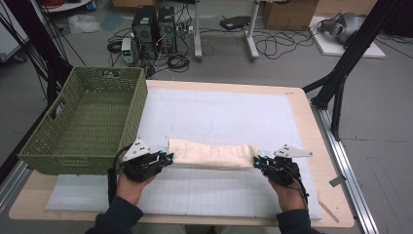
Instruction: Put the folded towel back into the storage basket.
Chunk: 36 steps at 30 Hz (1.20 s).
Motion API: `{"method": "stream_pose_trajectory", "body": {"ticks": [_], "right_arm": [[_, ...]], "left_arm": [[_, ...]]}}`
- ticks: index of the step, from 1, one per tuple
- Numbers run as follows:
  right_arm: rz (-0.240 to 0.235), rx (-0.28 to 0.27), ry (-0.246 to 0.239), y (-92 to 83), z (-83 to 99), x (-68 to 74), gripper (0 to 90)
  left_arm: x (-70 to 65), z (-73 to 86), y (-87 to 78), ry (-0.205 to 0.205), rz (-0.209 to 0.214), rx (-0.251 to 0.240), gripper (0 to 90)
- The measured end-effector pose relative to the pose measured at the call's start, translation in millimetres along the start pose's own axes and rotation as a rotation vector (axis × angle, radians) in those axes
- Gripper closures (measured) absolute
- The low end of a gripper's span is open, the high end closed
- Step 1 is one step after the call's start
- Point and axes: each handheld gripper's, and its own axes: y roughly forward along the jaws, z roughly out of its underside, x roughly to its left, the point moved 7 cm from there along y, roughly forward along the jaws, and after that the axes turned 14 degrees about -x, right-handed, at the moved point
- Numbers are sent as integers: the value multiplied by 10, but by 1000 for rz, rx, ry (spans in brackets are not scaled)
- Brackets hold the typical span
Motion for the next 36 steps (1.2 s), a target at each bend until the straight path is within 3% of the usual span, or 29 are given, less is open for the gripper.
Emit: {"method": "stream_pose_trajectory", "body": {"ticks": [8,18,28,36], "right_arm": [[-22,-46,-20,-33,-207,31,834],[-75,-87,-57,48,-633,117,834],[-137,-109,-88,214,-946,275,833],[-183,-120,-124,427,-1198,436,833]], "left_arm": [[-40,-294,-110,31,12,-64,817],[-30,-680,-343,91,2,-139,817],[84,-903,-597,107,-29,-177,816],[255,-1003,-808,99,-76,-202,817]]}}
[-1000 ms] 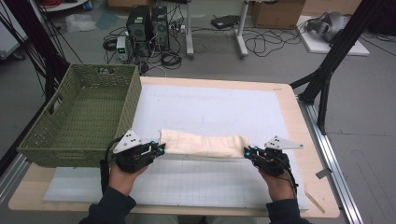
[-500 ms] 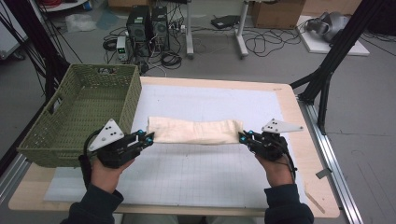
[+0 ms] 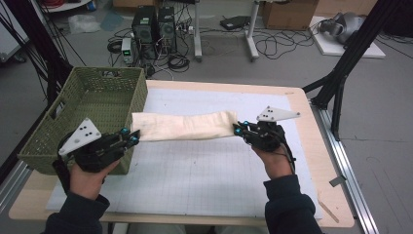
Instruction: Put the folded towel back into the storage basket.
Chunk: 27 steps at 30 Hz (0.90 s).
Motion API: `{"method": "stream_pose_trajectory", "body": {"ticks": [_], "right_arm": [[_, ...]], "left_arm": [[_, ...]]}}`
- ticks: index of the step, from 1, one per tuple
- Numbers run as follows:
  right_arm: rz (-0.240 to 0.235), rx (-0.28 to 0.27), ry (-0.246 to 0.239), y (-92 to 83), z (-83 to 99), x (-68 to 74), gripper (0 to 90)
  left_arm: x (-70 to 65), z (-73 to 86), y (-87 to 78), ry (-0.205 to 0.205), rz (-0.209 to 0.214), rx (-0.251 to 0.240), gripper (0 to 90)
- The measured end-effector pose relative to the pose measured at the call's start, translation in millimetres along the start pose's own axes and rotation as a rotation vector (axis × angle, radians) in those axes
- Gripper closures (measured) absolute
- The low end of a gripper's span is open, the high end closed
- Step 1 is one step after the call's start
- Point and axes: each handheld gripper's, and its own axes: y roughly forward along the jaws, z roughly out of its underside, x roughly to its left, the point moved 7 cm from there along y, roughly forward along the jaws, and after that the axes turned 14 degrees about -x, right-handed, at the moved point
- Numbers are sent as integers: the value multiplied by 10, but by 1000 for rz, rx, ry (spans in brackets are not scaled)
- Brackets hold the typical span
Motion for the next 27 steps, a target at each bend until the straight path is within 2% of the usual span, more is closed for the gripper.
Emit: {"method": "stream_pose_trajectory", "body": {"ticks": [8,27], "right_arm": [[-41,-3,-23,322,-175,99,833],[-117,8,-88,1105,-434,399,833]], "left_arm": [[210,-61,-196,3,-53,-6,816],[662,-104,-672,24,-170,-17,816]]}}
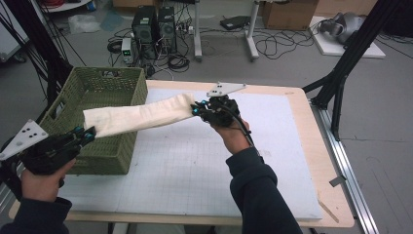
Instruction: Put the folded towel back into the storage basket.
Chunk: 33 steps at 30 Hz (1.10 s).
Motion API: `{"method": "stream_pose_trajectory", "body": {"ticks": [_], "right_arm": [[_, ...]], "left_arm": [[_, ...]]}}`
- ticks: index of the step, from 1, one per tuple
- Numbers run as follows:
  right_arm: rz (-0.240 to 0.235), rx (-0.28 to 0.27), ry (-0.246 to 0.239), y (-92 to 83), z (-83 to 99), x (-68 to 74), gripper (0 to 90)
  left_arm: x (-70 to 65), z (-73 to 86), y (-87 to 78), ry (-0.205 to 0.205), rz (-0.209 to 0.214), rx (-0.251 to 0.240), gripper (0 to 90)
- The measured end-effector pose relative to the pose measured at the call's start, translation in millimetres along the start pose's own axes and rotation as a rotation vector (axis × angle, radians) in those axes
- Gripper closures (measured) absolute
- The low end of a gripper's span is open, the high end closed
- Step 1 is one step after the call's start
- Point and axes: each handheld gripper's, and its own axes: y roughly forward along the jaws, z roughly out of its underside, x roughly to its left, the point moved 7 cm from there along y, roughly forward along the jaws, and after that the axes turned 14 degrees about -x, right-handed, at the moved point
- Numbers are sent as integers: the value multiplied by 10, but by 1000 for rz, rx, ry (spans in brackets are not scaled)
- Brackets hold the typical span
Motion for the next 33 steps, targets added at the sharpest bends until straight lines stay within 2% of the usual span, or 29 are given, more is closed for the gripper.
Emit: {"method": "stream_pose_trajectory", "body": {"ticks": [14,17,23,27,28,33], "right_arm": [[-38,-2,-39,504,-131,131,833],[-43,-10,-43,592,-190,144,833],[-47,-9,-80,813,-301,153,833],[-49,-12,-70,983,-369,162,834],[-50,-17,-85,1027,-388,170,834],[-54,-22,-96,1227,-454,202,834]], "left_arm": [[249,9,-252,8,-78,-6,816],[281,9,-291,9,-97,-12,816],[312,10,-369,10,-124,-22,816],[330,-1,-427,11,-140,-32,816],[337,-4,-442,12,-145,-34,816],[385,-18,-503,18,-159,-39,816]]}}
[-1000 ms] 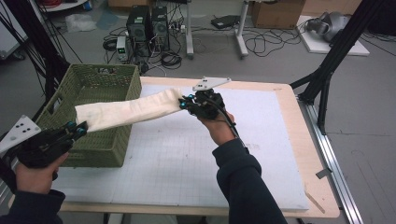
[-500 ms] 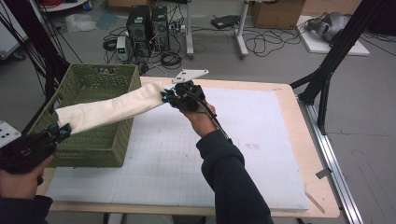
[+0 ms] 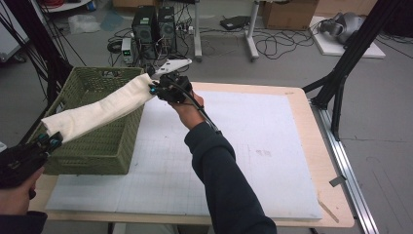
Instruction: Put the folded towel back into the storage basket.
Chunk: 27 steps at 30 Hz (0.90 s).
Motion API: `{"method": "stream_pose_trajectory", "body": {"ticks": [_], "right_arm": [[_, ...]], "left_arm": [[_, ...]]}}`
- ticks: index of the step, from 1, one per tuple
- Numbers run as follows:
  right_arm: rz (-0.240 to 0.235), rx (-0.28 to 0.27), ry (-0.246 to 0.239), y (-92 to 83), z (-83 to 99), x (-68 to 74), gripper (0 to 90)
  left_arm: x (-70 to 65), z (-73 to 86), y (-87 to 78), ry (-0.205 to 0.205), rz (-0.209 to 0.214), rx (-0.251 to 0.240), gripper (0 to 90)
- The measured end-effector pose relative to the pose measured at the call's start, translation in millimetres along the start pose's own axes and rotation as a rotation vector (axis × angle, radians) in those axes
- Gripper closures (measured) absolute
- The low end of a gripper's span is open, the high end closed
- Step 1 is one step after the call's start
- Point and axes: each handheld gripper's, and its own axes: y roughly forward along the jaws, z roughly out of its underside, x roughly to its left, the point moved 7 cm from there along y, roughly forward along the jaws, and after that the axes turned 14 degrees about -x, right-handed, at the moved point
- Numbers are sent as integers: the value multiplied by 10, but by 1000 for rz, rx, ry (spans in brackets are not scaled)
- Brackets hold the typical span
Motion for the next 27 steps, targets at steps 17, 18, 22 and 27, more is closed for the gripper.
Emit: {"method": "stream_pose_trajectory", "body": {"ticks": [17,18,22,27], "right_arm": [[0,19,-39,707,-191,60,834],[-3,18,-44,747,-198,67,834],[-2,28,-44,897,-207,94,834],[0,33,-45,1040,-207,119,834]], "left_arm": [[197,47,-99,30,-60,-7,816],[210,52,-105,29,-64,-9,816],[260,75,-123,31,-78,-5,816],[282,101,-131,44,-87,5,815]]}}
